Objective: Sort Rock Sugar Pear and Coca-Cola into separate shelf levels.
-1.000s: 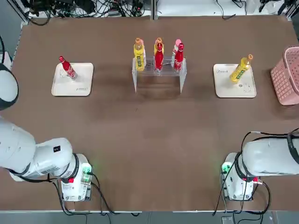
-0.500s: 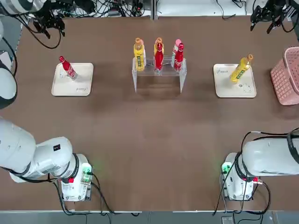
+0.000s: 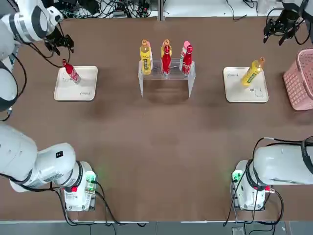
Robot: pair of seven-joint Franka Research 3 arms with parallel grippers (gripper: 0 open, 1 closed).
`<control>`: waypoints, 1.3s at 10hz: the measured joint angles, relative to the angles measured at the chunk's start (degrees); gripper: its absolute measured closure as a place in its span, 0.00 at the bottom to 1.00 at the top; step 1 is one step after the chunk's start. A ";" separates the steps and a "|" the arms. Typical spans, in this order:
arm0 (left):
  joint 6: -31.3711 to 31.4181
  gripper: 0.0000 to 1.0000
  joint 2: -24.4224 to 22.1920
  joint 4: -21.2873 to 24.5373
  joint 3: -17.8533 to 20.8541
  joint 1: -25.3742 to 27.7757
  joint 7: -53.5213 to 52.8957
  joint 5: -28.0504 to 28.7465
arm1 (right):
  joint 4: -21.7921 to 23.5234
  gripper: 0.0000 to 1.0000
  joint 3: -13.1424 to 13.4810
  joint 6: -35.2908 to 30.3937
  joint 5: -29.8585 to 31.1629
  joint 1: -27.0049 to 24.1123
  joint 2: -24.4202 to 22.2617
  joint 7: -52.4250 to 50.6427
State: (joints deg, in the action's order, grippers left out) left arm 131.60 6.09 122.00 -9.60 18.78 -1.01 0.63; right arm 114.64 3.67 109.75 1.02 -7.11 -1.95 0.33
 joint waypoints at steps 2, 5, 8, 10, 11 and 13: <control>0.01 0.11 0.19 0.96 0.01 1.47 -0.15 1.84 | 2.26 0.10 -0.19 1.73 0.00 0.10 0.03 -0.63; 0.02 0.17 0.43 1.65 0.00 2.28 -0.40 2.06 | 2.48 0.09 -0.24 -0.76 -0.01 0.12 0.05 -1.48; 0.02 0.39 0.77 1.81 -0.04 2.27 -0.40 2.06 | 2.88 0.09 0.20 -1.72 -2.40 0.03 1.23 -2.19; 0.02 0.59 0.82 1.81 -0.04 2.27 -0.40 2.06 | 2.96 0.09 0.64 -1.19 -2.63 -0.07 2.44 -2.35; 0.02 0.67 0.82 1.79 -0.06 2.26 -0.40 2.07 | 3.03 0.09 0.72 -0.73 -2.70 -0.22 3.18 -2.35; 0.02 0.68 0.79 1.70 -0.08 2.26 -0.40 2.07 | 3.05 0.09 0.74 -0.08 -2.92 -0.42 4.50 -1.84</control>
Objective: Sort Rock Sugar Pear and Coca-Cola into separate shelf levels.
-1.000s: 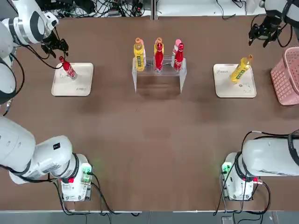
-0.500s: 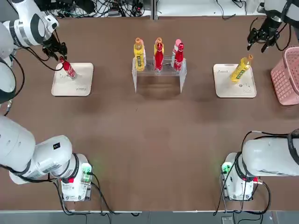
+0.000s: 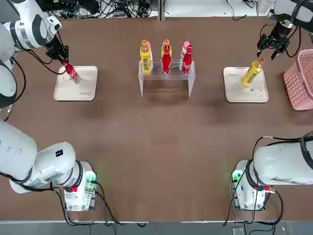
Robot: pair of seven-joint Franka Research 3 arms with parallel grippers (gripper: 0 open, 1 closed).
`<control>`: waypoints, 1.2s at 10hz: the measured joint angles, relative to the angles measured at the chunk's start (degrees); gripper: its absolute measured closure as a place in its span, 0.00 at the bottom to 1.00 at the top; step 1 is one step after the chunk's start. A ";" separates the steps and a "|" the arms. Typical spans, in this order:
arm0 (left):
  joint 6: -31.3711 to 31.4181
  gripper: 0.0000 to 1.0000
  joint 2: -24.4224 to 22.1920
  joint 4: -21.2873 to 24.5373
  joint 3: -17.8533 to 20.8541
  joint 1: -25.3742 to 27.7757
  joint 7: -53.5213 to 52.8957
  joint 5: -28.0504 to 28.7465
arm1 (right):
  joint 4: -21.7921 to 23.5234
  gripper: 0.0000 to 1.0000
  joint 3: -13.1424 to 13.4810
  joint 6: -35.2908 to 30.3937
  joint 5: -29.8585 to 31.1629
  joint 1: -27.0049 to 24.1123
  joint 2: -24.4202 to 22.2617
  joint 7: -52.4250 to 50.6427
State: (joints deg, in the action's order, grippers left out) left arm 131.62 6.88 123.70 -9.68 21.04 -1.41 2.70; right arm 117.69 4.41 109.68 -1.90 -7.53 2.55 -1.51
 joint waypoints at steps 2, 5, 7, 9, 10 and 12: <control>-3.43 0.68 -1.00 -2.16 -0.15 -0.03 0.00 0.01 | 0.02 0.09 -0.05 1.01 -0.07 0.02 0.91 0.51; -22.70 0.68 -3.85 -15.90 -5.09 -0.30 3.62 -0.03 | 0.06 0.09 0.12 2.04 -0.07 0.02 2.21 0.77; -33.47 0.68 -4.51 -24.19 -9.87 -0.61 9.10 -0.03 | 0.07 0.11 0.14 2.07 -0.07 0.02 2.43 0.80; -39.80 0.68 -4.60 -30.02 -14.57 -0.60 15.44 -0.10 | 0.30 0.14 0.14 2.08 -0.07 0.03 2.47 0.81; -40.50 0.68 -4.51 -31.70 -17.91 -0.63 20.04 -0.13 | 0.61 0.17 0.12 2.08 -0.07 0.04 2.50 0.81; -41.07 0.68 -4.22 -34.04 -24.80 -0.86 29.56 -0.15 | 0.85 0.19 0.10 2.43 -0.07 0.06 2.53 0.81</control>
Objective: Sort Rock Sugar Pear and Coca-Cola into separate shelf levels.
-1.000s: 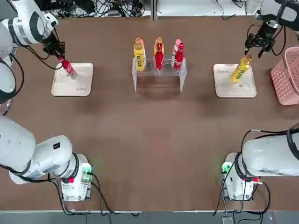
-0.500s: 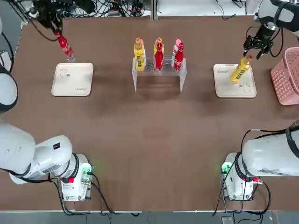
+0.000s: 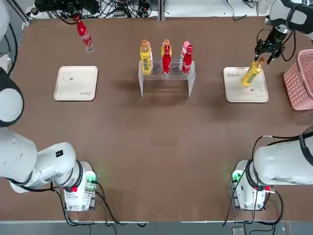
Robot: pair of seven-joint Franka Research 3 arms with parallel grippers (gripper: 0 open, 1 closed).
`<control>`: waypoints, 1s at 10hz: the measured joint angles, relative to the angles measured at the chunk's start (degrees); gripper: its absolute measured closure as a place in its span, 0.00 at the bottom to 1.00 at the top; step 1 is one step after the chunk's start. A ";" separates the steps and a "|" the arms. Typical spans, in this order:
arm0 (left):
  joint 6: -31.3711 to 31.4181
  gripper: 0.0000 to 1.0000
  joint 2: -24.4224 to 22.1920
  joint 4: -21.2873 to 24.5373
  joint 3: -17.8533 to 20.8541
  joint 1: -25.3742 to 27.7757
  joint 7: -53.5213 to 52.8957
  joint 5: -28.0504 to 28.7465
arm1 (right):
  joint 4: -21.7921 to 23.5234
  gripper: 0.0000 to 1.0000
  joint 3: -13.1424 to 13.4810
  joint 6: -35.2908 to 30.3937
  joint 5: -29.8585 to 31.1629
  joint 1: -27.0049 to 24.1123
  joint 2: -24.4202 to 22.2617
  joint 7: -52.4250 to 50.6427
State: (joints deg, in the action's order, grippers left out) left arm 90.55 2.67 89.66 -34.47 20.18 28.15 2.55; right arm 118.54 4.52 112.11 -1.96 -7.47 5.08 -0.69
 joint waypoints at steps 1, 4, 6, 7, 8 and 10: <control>-1.03 0.68 0.08 -0.74 -3.14 -0.06 3.85 0.00 | 0.38 0.21 0.00 0.71 0.00 0.00 0.01 0.00; -2.04 0.68 0.15 -1.49 -9.74 -0.12 11.23 -0.69 | 1.07 0.23 -0.03 1.71 0.00 0.08 0.02 0.00; -2.03 0.68 0.62 -2.35 -13.03 -0.20 15.27 -3.02 | 1.10 0.32 -0.06 1.69 0.00 0.41 0.03 0.00; -2.03 0.68 1.37 -2.98 -15.02 -0.56 18.13 -3.29 | 1.10 0.36 -0.06 1.70 0.00 0.48 0.02 0.00; -2.01 0.68 2.17 -3.49 -16.61 -1.51 21.51 -3.31 | 1.10 0.41 -0.05 1.73 0.00 0.49 0.02 0.00; -0.58 0.68 4.26 -4.16 -17.14 -4.96 27.70 -3.34 | 1.13 0.48 -0.04 1.79 0.00 0.49 0.04 0.00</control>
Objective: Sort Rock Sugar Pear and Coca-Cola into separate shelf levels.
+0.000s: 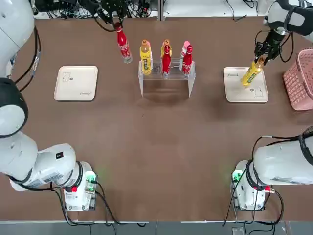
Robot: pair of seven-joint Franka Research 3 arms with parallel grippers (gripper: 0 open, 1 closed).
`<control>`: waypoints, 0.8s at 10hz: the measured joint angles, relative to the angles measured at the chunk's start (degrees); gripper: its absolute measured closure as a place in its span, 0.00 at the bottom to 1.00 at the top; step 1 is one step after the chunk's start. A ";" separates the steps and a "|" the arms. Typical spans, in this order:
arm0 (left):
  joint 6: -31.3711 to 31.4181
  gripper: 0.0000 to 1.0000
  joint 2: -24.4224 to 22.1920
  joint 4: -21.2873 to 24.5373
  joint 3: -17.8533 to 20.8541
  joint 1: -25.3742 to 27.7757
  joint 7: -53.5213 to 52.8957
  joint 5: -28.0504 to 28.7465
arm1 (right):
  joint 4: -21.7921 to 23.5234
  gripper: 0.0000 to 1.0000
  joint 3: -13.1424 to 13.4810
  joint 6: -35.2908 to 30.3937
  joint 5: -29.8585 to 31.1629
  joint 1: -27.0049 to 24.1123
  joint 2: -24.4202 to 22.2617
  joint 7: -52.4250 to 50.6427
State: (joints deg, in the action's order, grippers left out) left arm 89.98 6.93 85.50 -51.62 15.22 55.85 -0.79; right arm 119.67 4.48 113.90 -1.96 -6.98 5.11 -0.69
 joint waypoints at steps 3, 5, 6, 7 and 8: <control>3.03 0.68 4.36 -0.55 0.06 -4.94 5.96 1.09 | 0.03 0.65 0.10 0.07 0.01 -0.01 0.02 0.02; 4.14 0.68 6.97 -1.07 0.08 -7.21 8.54 3.73 | 0.04 0.66 0.12 0.07 0.01 -0.01 0.02 0.02; 4.76 0.68 8.08 -1.27 0.10 -7.96 9.67 4.93 | 0.03 0.66 0.12 0.07 0.01 -0.01 0.02 0.02; 5.35 0.68 9.03 -1.40 0.12 -8.47 10.28 5.69 | 0.04 0.66 0.12 0.09 0.01 -0.01 0.02 0.01; 5.97 0.68 9.78 -1.50 0.15 -9.01 10.87 6.19 | 0.02 0.66 0.10 0.16 0.02 0.00 0.02 -0.07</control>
State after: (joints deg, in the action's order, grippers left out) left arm 95.95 16.71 84.00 -51.47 6.21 66.71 5.40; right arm 119.69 4.58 114.06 -1.95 -6.98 5.13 -0.76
